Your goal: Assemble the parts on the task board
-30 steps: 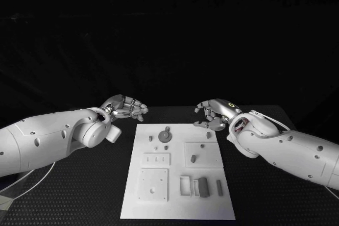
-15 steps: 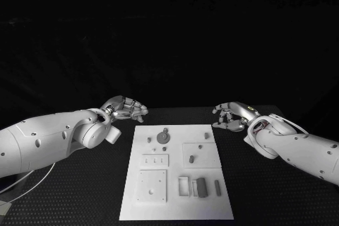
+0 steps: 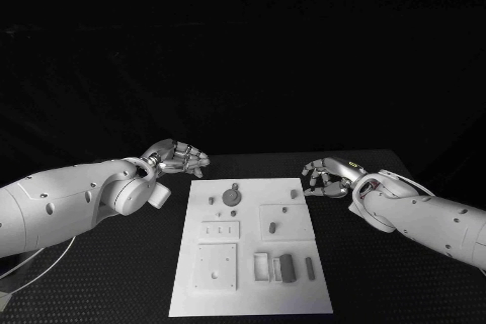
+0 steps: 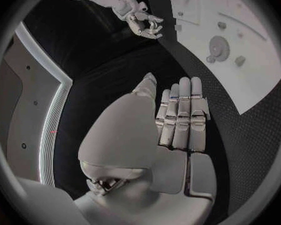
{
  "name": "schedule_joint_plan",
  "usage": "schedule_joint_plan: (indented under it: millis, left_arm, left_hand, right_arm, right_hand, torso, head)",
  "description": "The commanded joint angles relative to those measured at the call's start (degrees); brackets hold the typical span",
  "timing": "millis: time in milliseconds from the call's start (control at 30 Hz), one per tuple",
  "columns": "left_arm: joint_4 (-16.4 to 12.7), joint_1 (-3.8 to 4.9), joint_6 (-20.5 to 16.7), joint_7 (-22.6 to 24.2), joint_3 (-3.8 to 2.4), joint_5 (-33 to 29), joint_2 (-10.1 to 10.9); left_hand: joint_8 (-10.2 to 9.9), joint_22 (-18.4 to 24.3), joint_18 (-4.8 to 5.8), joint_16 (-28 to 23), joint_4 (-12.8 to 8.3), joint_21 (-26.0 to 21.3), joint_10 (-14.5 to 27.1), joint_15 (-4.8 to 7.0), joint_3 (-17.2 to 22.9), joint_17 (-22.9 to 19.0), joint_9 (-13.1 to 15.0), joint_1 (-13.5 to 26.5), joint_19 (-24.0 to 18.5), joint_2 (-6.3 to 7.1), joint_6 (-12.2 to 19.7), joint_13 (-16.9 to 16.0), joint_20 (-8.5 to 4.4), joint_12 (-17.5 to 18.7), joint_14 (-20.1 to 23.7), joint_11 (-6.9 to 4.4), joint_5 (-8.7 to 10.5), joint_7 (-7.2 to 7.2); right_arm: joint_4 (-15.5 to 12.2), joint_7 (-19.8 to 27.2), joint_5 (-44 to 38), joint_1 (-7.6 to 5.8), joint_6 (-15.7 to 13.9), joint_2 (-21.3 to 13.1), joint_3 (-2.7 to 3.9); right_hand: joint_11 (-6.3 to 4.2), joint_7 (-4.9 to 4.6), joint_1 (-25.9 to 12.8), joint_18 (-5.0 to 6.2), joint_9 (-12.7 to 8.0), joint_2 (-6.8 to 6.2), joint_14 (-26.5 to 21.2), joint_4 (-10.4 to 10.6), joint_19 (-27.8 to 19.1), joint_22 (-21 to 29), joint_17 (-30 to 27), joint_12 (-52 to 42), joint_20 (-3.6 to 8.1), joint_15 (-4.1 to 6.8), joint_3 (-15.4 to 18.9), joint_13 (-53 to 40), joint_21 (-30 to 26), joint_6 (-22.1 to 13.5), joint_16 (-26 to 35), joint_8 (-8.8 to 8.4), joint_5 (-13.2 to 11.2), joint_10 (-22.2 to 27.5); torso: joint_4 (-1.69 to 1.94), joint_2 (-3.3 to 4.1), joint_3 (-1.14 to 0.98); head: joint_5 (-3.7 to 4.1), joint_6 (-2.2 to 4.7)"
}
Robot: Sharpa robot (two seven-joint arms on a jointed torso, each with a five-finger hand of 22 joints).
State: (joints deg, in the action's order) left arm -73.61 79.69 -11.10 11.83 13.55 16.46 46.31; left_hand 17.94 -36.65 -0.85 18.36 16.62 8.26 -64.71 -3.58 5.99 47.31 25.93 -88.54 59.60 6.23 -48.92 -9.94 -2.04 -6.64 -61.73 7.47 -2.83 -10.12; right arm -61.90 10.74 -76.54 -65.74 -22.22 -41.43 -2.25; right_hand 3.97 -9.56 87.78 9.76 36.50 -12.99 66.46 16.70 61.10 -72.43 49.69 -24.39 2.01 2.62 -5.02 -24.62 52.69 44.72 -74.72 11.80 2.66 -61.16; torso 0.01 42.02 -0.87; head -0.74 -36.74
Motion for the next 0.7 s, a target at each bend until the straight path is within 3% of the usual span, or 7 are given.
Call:
schedule_joint_plan:
  millis: [33, 267, 433, 567, 600, 633, 700]
  left_arm:
    - [0.0, -0.04, 1.1, 0.6, -0.03, 0.2, -0.2]
    - [-0.1, -0.16, 1.3, 0.6, -0.03, 0.2, -0.3]
    - [-0.1, -0.22, 1.5, 0.5, -0.03, 0.2, -0.4]
    - [-0.1, -0.23, 1.7, 0.4, -0.03, 0.2, -0.4]
    - [-0.1, -0.23, 1.7, 0.4, -0.03, 0.2, -0.4]
    - [-0.1, -0.23, 1.8, 0.4, -0.04, 0.2, -0.4]
    - [-0.2, -0.23, 1.8, 0.4, -0.04, 0.2, -0.4]
  left_hand:
    - [0.0, -0.1, -0.51, -0.3, 0.0, -0.2, 0.0, -0.01, -0.2, 0.1, 0.0, 0.6, 0.1, -0.25, 0.1, -0.1, -0.06, 0.0, -0.4, 0.23, -0.09, -0.12]
    - [0.0, -0.1, -0.51, -0.4, 0.0, -0.2, 0.0, -0.01, -0.2, 0.1, 0.0, 0.6, 0.1, -0.27, 0.1, -0.1, -0.06, 0.0, -0.4, 0.24, -0.09, -0.13]
    - [0.0, -0.1, -0.51, -0.4, 0.0, -0.2, 0.1, -0.02, -0.3, 0.1, 0.0, 0.6, 0.1, -0.30, 0.1, -0.1, -0.06, 0.0, -0.4, 0.25, -0.09, -0.14]
    - [-0.1, -0.1, -0.50, -0.4, 0.0, -0.2, 0.1, -0.02, -0.3, 0.1, 0.0, 0.6, 0.1, -0.31, 0.1, -0.1, -0.05, 0.0, -0.4, 0.25, -0.09, -0.15]
    - [-0.1, -0.1, -0.50, -0.4, 0.0, -0.2, 0.1, -0.02, -0.3, 0.1, 0.0, 0.6, 0.1, -0.32, 0.1, -0.1, -0.05, 0.0, -0.4, 0.26, -0.09, -0.15]
    - [-0.1, -0.1, -0.50, -0.4, 0.0, -0.2, 0.1, -0.02, -0.3, 0.1, 0.0, 0.6, 0.1, -0.32, 0.1, -0.1, -0.05, 0.0, -0.4, 0.26, -0.09, -0.15]
    - [-0.1, -0.1, -0.50, -0.4, 0.0, -0.2, 0.1, -0.02, -0.3, 0.1, 0.0, 0.6, 0.1, -0.32, 0.1, -0.1, -0.05, 0.0, -0.4, 0.26, -0.09, -0.16]
  right_arm:
    - [0.9, -2.3, -4.9, 0.45, -0.1, 0.6, -0.23]
    - [2.1, -2.5, -5.3, 1.60, -0.6, 2.3, -0.23]
    - [3.2, -2.6, -5.3, 2.27, -0.8, 3.5, -0.23]
    - [4.2, -2.7, -5.3, 2.63, -0.9, 4.3, -0.21]
    - [4.4, -2.7, -5.4, 2.68, -0.8, 4.6, -0.21]
    - [4.6, -2.6, -5.4, 2.72, -0.6, 4.8, -0.21]
    - [4.9, -2.6, -5.4, 2.75, -0.5, 5.1, -0.21]
  right_hand:
    - [-0.20, -0.34, -2.0, 4.53, 0.1, -0.79, 0.1, 0.1, 0.3, 0.1, -0.1, 0.1, -0.45, -0.05, 1.2, 0.0, -0.1, 0.5, -0.1, -0.09, 0.0, -1.4]
    - [-0.61, 0.00, -1.4, 5.10, 0.3, 0.35, 0.8, -0.1, 1.2, 0.5, -0.2, 0.5, -0.22, 0.38, 1.7, 0.2, -0.2, 1.0, -0.2, 0.12, 0.0, -2.5]
    - [-1.64, 0.83, 0.6, 5.17, 0.5, 1.81, 1.0, -0.2, 1.5, 0.6, -0.4, -3.0, -0.35, 1.33, 2.9, -2.0, -0.3, 1.6, 0.0, 0.27, 0.0, -7.3]
    - [-2.61, 2.10, 2.0, 5.12, 0.5, 3.43, 1.0, -0.2, 1.7, 0.9, -0.3, -13.6, -0.64, 2.46, 5.4, -10.3, -0.6, 1.7, 0.0, -0.05, -0.2, -10.9]
    - [-3.19, 2.49, 2.4, 5.23, 0.5, 4.01, 1.9, -0.2, 2.7, 0.5, 1.0, -21.2, -0.48, 1.84, 6.9, -16.6, 0.2, 1.9, -2.2, -0.15, -0.2, -10.3]
    - [-2.85, 2.95, 3.0, 5.24, 0.6, 4.79, 2.2, -0.1, 3.3, 0.0, 2.7, -27.9, -0.15, 2.29, 8.5, -22.8, 1.2, 2.1, -4.8, -0.24, -0.2, -7.2]
    - [-3.03, 2.09, 3.7, 5.24, 0.7, 6.41, 1.5, 0.0, 3.0, -0.7, 4.5, -34.5, 0.29, 2.15, 10.5, -29.1, 1.9, 2.7, -7.2, -0.17, -0.1, -2.8]
  torso:
    - [0.01, 0.04, 0.08]
    - [0.02, 0.08, 0.15]
    - [0.07, 0.09, 0.16]
    - [0.01, 0.12, 0.21]
    - [0.04, 0.14, 0.24]
    - [0.04, 0.13, 0.29]
    - [0.10, 0.14, 0.34]
  head:
    - [-0.08, -0.16]
    - [-0.14, -0.40]
    - [-0.25, -0.52]
    - [-0.27, -0.74]
    - [-0.25, -0.72]
    - [-0.29, -0.73]
    - [-0.30, -0.80]
